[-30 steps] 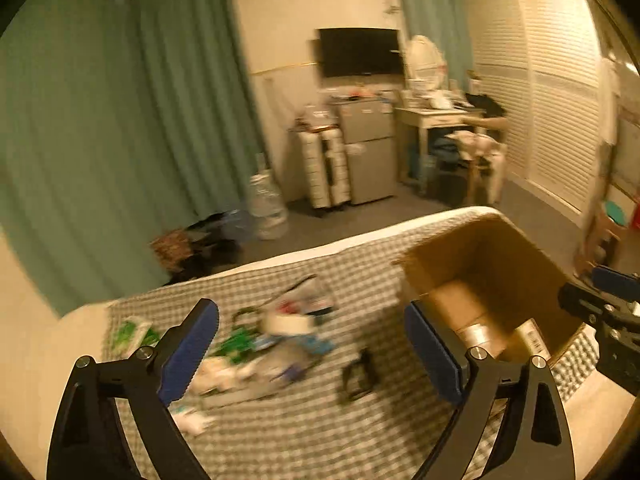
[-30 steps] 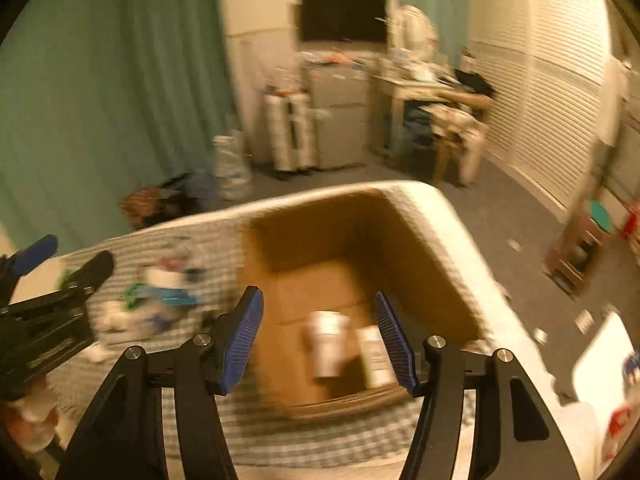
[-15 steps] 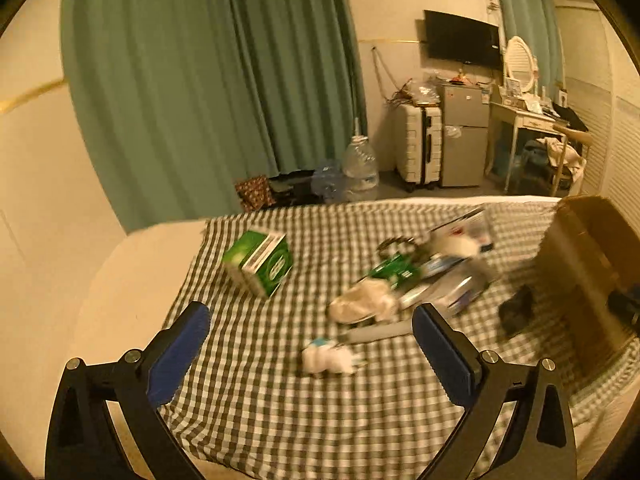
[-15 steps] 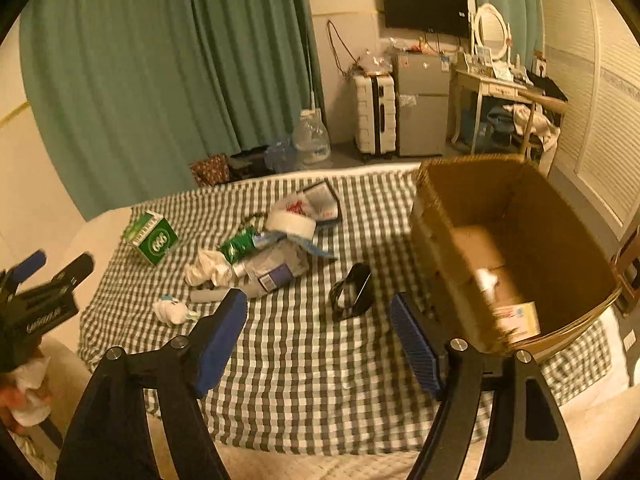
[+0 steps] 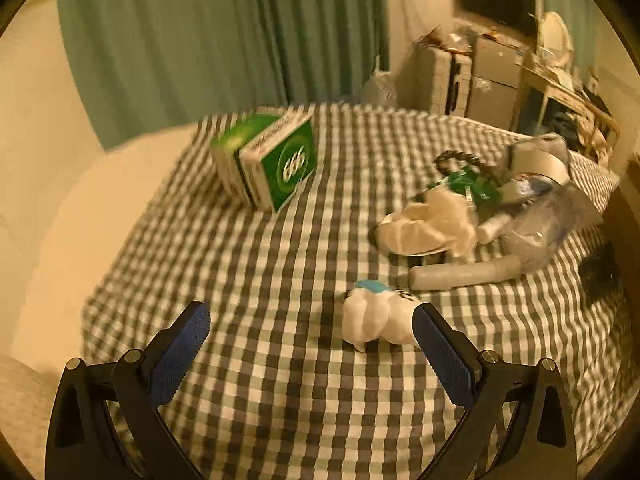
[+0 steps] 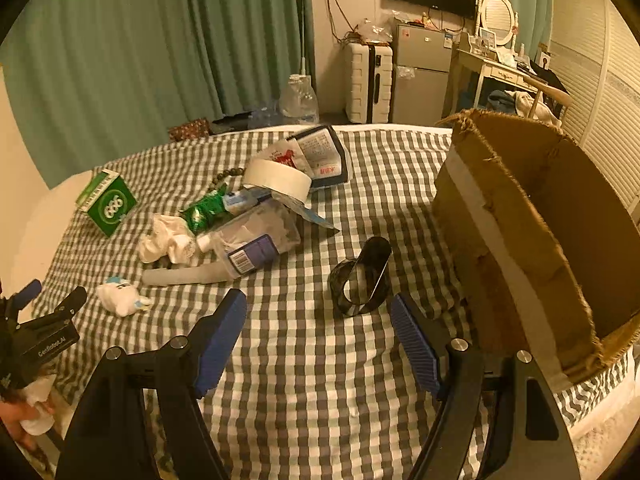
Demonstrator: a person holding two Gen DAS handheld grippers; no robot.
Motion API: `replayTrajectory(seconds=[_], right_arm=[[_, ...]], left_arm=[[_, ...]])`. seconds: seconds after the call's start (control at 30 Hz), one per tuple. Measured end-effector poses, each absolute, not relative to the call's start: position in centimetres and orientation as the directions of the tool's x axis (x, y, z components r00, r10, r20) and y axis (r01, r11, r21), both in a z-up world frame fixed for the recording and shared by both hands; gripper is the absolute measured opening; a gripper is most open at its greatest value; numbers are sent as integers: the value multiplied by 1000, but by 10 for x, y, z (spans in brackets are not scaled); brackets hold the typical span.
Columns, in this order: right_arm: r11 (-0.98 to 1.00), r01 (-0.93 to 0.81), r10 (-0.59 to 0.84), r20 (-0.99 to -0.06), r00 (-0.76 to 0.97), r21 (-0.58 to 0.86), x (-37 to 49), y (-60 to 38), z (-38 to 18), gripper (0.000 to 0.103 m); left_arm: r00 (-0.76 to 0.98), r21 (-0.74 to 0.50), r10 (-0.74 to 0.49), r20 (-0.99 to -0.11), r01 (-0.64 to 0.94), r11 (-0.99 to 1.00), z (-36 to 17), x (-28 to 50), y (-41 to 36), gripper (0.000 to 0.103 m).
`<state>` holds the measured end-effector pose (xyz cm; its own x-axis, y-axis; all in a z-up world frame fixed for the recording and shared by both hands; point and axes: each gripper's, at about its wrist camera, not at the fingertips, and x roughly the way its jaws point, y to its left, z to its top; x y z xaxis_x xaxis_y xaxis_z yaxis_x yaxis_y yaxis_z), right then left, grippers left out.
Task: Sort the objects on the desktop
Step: 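Grasp white star-faced toy with left gripper while right gripper grasps black glasses case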
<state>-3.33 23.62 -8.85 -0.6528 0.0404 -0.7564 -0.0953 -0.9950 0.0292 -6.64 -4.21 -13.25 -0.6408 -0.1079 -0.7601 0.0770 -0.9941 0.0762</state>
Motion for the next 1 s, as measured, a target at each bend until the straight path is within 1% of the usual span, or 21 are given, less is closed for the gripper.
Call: replayTrajectory(seconds=[0.07, 0.17, 0.23, 0.33, 0.37, 0.47, 0.57, 0.63, 0.73, 0.87, 0.9, 0.97, 1.0], right_arm=[[-993, -118, 66, -764, -642, 14, -41, 239, -95, 75], [-987, -160, 78, -786, -613, 27, -53, 247, -108, 75], [-984, -176, 75, -797, -599, 39, -59, 252, -116, 75], [-980, -192, 65, -815, -576, 58, -64, 256, -124, 75], [-979, -196, 65, -819, -571, 60, -64, 257, -125, 75], [-976, -206, 63, -820, -569, 67, -63, 259, -124, 75], [-972, -223, 69, -817, -572, 74, -59, 263, -121, 75], [-967, -238, 64, -818, -571, 91, -58, 267, -121, 75], [-963, -251, 58, -831, -554, 100, -61, 272, -127, 75], [-967, -243, 67, -851, -521, 72, -74, 269, -142, 75], [-968, -241, 68, -853, -518, 69, -77, 269, -146, 75], [-971, -234, 87, -856, -510, 41, -88, 267, -155, 75], [-973, -231, 102, -860, -501, 19, -95, 265, -160, 75]], left_arm=[[-653, 41, -91, -752, 91, -995, -137, -72, -53, 103], [-658, 61, -127, -743, 121, -991, -145, -82, -63, 103], [-629, -8, -70, -774, 120, -993, -155, -91, -72, 103], [-616, -29, -44, -786, 109, -994, -162, -96, -72, 103], [-619, -38, -25, -785, 88, -995, -162, -95, -68, 103], [-633, -95, 82, -770, -13, -995, -157, -87, -56, 103], [-634, -62, 85, -769, -59, -996, -153, -81, -41, 103], [-628, -64, 106, -771, -90, -994, -154, -79, -34, 103], [-582, -83, 138, -801, -120, -989, -166, -82, -25, 103], [-529, -58, 114, -841, -121, -991, -181, -93, -20, 103], [-522, -54, 110, -846, -120, -991, -184, -94, -20, 103], [-512, -71, 127, -850, -127, -989, -188, -96, -20, 98], [-510, -83, 139, -849, -131, -988, -189, -97, -20, 93]])
